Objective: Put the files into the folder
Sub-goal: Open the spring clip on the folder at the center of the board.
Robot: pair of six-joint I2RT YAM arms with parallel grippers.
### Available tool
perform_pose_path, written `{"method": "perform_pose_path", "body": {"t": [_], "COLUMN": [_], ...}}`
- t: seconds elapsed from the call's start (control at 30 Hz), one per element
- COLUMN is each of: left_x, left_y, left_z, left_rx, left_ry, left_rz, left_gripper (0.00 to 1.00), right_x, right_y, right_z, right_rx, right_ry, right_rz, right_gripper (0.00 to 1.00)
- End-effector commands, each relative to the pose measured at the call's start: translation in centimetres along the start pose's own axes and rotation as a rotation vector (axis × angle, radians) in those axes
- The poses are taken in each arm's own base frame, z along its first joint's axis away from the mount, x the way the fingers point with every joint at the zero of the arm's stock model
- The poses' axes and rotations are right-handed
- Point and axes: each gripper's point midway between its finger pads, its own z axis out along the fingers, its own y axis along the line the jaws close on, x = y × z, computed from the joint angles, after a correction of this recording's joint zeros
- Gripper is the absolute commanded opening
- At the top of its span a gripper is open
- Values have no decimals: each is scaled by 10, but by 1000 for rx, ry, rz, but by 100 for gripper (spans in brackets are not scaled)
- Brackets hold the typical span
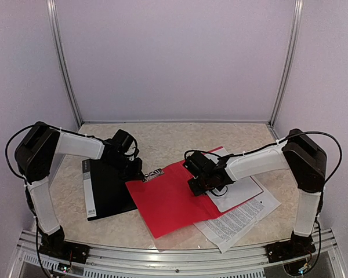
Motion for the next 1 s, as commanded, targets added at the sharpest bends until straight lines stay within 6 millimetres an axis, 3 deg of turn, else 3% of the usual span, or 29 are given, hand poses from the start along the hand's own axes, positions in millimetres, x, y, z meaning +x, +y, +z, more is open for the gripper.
{"method": "perform_pose_path", "body": {"t": [0.0, 0.1, 0.23, 0.37, 0.53, 0.67, 0.87, 0.97], "left_x": [138, 131, 112, 82, 51, 38, 37, 37], "left_y": [101, 88, 53, 22, 6, -8, -21, -24], "left_z": [47, 44, 33, 5, -27, -31, -21, -17], "left_rx": [-378, -340, -193, -93, -41, -7, 29, 44], "left_ry": [400, 373, 315, 213, 116, 94, 87, 86], "left_rz": [-7, -5, -24, -23, -12, 8, -1, -17], "left_gripper": [0, 0, 0, 0, 0, 0, 0, 0], "right_x": [81, 80, 82, 79, 57, 33, -6, -27], "right_y": [11, 11, 13, 7, 1, 5, 16, 22], "right_z": [21, 21, 22, 17, 1, -10, -27, -34], "right_rx": [-25, -12, 0, 27, 53, 40, -6, -24], "right_ry": [266, 270, 279, 275, 227, 182, 97, 52], "right_rz": [-121, -135, -155, -164, -181, -184, -178, -187], "right_gripper": [0, 0, 0, 0, 1, 9, 40, 48]}}
